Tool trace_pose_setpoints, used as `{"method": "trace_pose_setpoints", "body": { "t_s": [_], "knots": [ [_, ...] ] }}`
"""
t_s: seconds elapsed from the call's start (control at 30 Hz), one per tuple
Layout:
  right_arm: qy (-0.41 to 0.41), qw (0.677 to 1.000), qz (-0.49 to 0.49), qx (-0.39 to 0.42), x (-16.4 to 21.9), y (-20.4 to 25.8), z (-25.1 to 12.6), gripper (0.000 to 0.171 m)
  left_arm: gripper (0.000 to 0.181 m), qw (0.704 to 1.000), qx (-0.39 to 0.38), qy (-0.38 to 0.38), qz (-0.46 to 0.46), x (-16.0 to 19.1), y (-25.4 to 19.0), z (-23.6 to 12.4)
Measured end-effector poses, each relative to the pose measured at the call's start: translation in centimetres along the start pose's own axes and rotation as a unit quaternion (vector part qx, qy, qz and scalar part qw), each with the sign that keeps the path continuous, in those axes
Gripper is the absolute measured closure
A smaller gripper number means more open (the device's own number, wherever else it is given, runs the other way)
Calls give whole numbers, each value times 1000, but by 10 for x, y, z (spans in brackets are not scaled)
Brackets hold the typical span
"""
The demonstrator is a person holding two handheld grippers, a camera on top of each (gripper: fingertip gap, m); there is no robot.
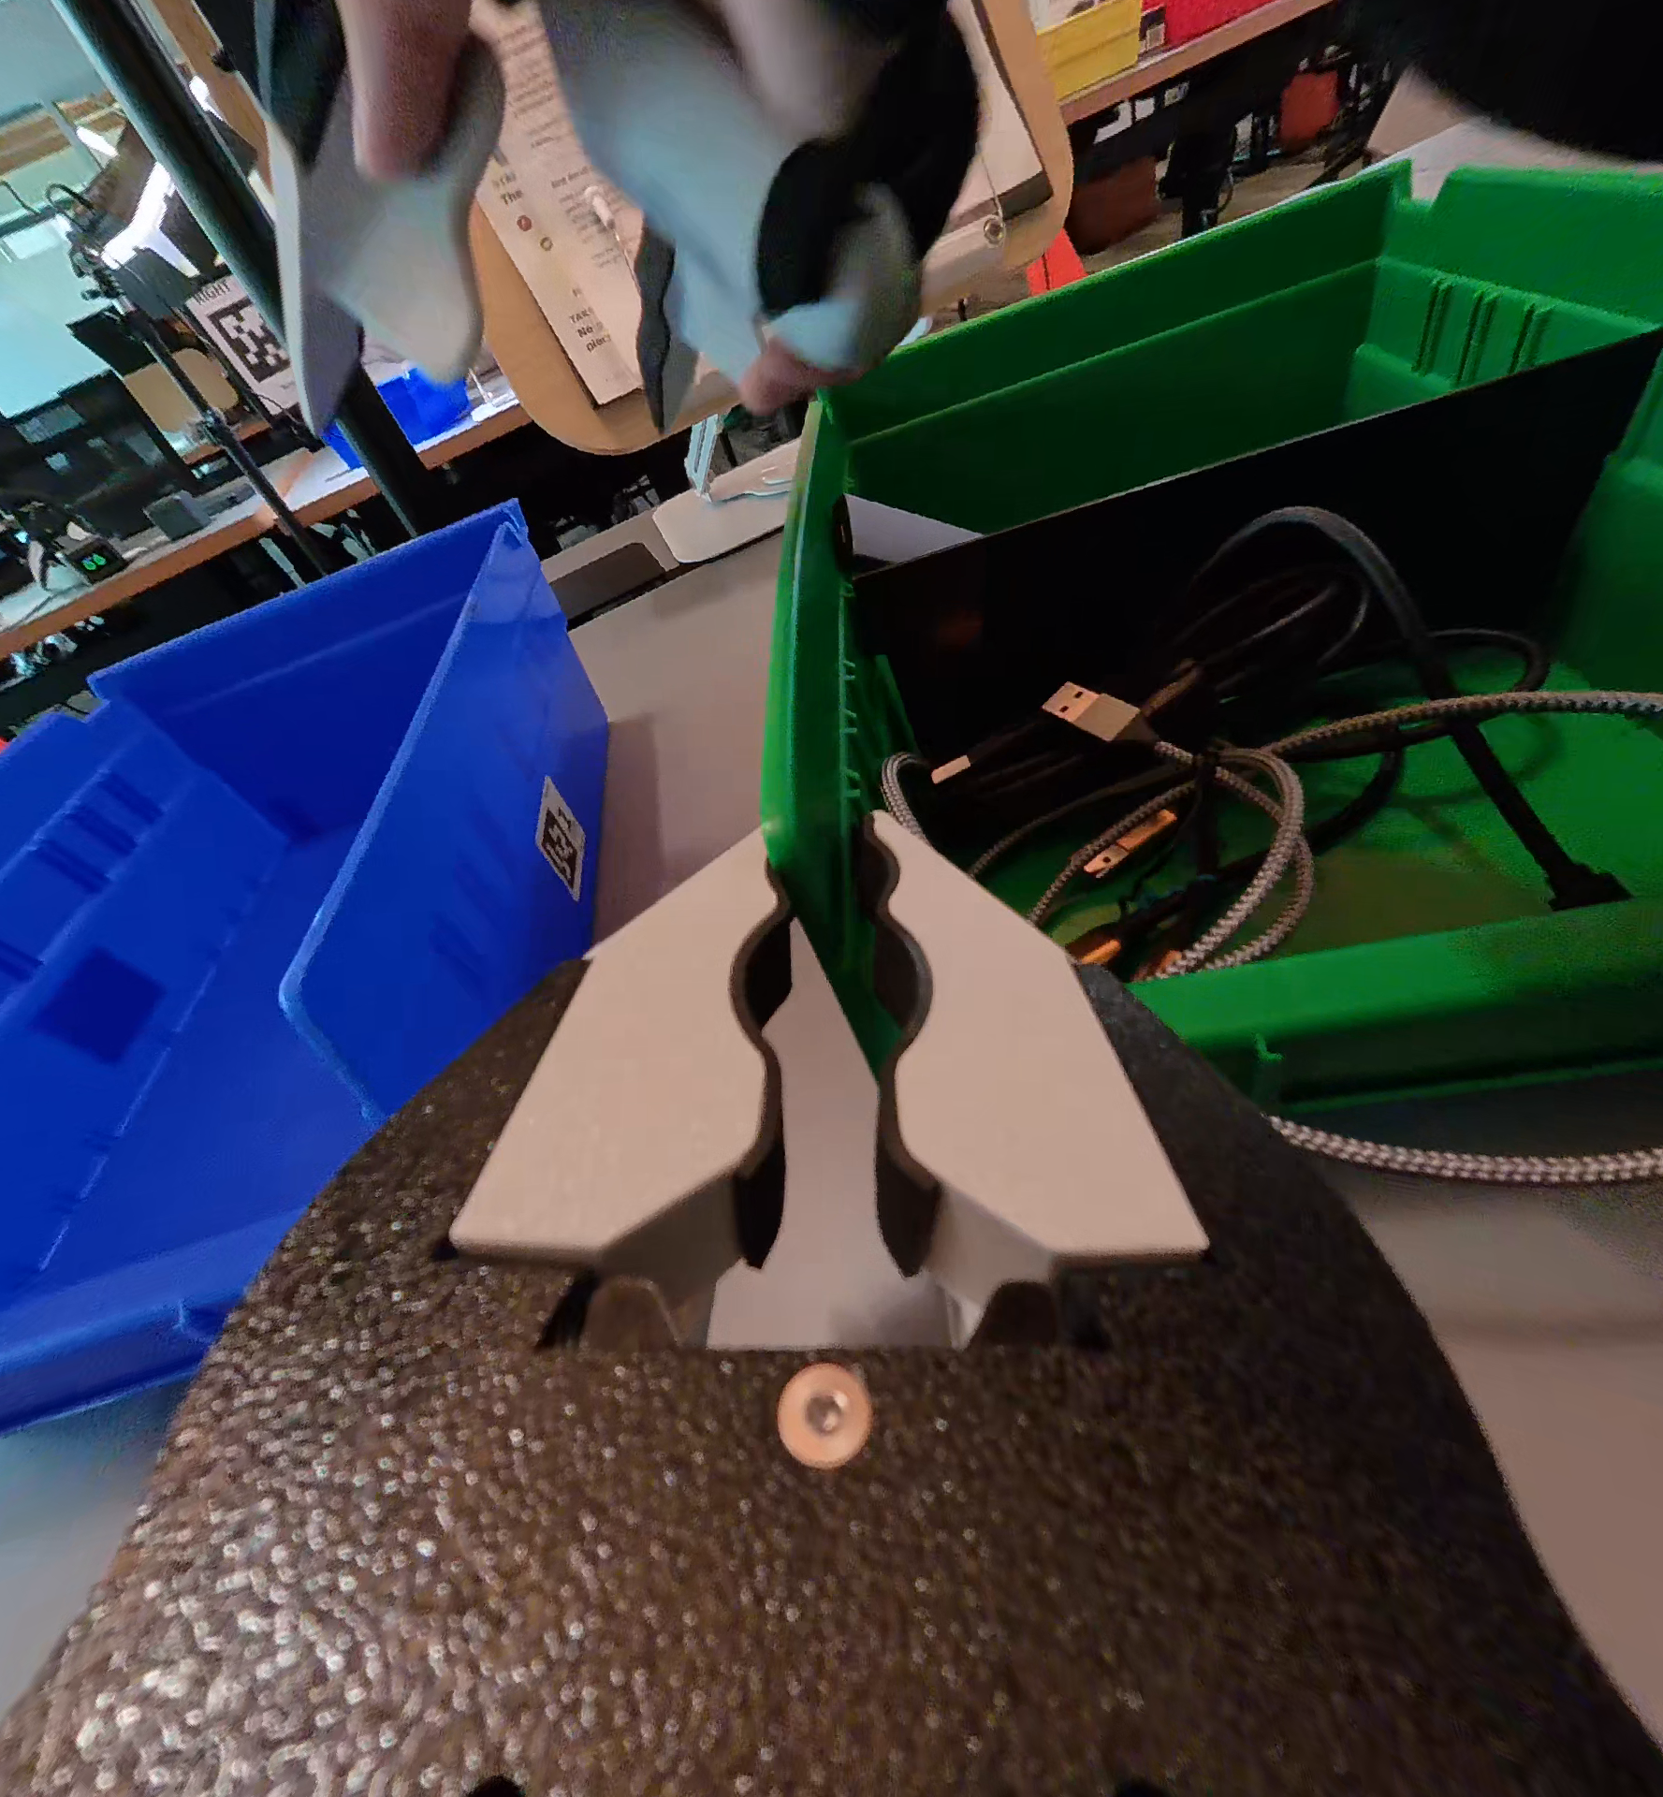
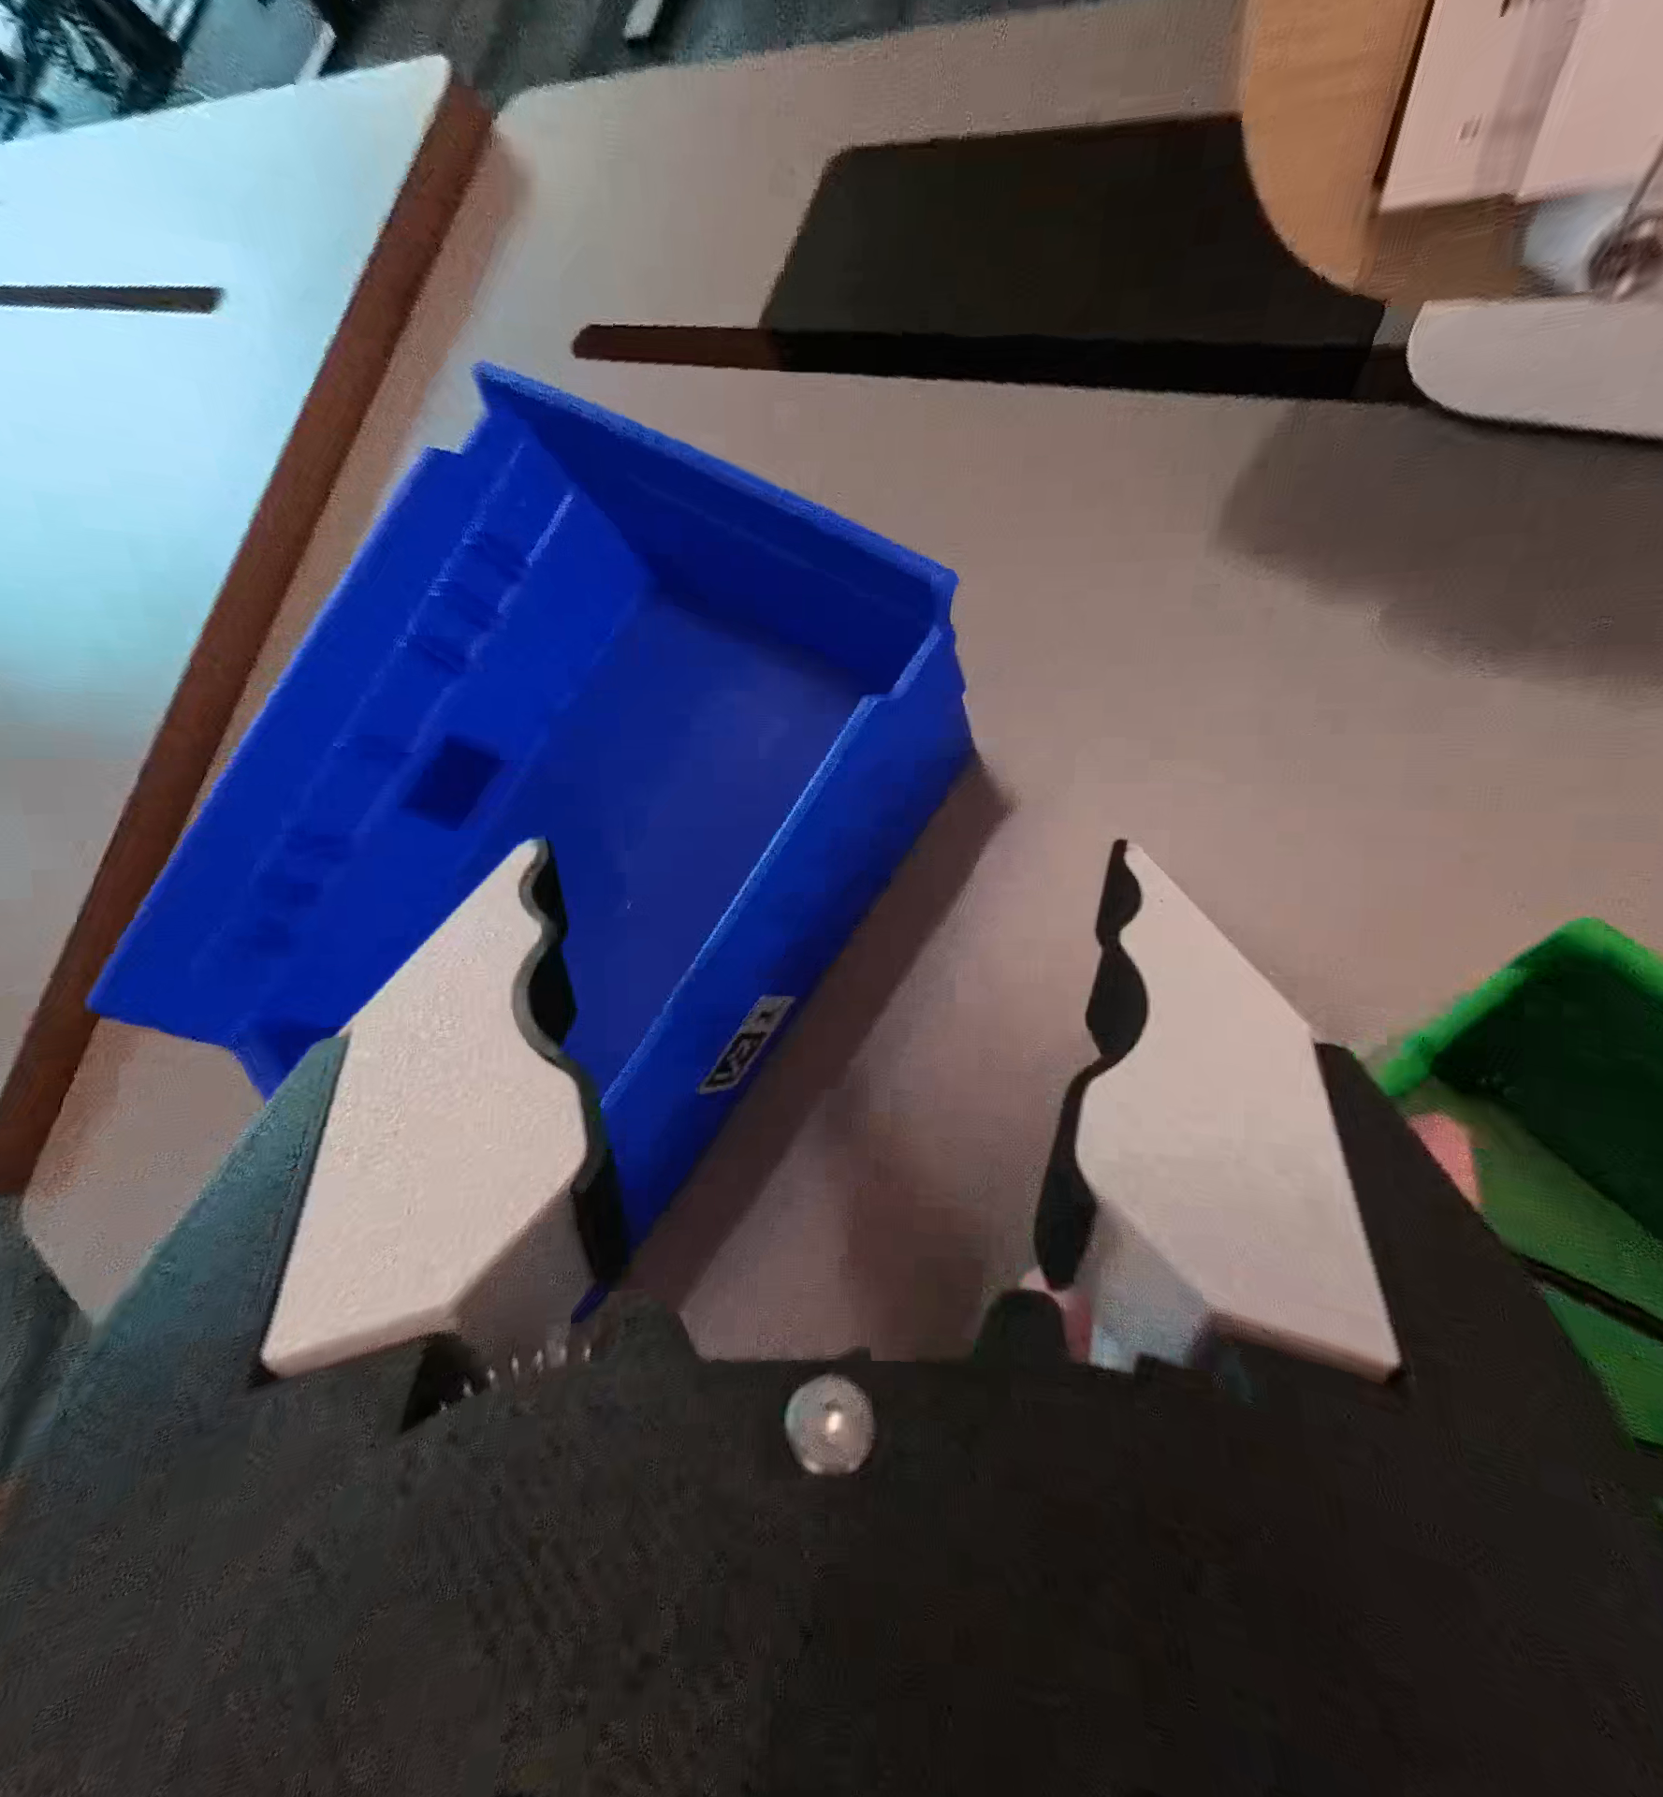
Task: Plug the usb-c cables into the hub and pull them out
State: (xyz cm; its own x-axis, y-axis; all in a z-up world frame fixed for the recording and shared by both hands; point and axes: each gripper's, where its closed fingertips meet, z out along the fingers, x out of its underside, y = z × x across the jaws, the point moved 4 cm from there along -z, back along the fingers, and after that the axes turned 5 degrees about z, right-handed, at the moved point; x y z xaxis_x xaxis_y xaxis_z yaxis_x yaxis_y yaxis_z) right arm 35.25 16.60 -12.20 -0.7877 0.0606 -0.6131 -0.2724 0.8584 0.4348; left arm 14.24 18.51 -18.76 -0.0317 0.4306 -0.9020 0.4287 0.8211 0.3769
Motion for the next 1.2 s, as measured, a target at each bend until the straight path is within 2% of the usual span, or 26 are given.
{"method": "trace_pose_setpoints", "body": {
  "t_s": [0.1,0.2,0.3,0.33,0.43,0.53,0.63,0.67,0.73,0.8,0.9,1.0,1.13,1.2],
  "knots": [
    [49,998,35,-12,13,12,28,76,174,1000,2,-1,1,0,0,-1],
    [58,997,26,41,20,12,46,79,174,1000,9,-3,-5,0,0,-1],
    [62,994,19,91,22,9,56,98,175,1000,16,-5,-13,0,1,-2],
    [66,992,30,102,23,8,59,98,175,1000,17,-6,-16,0,1,-2],
    [70,991,45,104,26,16,75,114,175,1000,15,-5,-18,1,2,-3],
    [99,988,24,112,39,21,97,93,176,999,17,-4,-29,2,5,-4],
    [131,981,-62,130,50,14,108,111,176,999,12,-1,-39,3,9,-4],
    [135,985,-45,98,54,19,112,107,176,999,12,-1,-40,4,10,-4],
    [114,989,6,89,51,18,113,121,177,999,12,0,-42,4,11,-4],
    [104,990,13,96,47,15,110,132,177,999,12,-1,-42,4,11,-4],
    [97,992,-41,68,29,26,93,134,176,999,10,-4,-31,4,11,-6],
    [73,992,-99,41,-12,33,53,135,176,999,13,-16,-27,3,13,-8],
    [-30,998,-57,-18,-95,21,-42,136,176,1000,13,-12,-10,8,19,-8],
    [-85,995,-46,-15,-132,-8,-104,137,176,1000,14,-7,-23,11,27,-9]
  ]
}}
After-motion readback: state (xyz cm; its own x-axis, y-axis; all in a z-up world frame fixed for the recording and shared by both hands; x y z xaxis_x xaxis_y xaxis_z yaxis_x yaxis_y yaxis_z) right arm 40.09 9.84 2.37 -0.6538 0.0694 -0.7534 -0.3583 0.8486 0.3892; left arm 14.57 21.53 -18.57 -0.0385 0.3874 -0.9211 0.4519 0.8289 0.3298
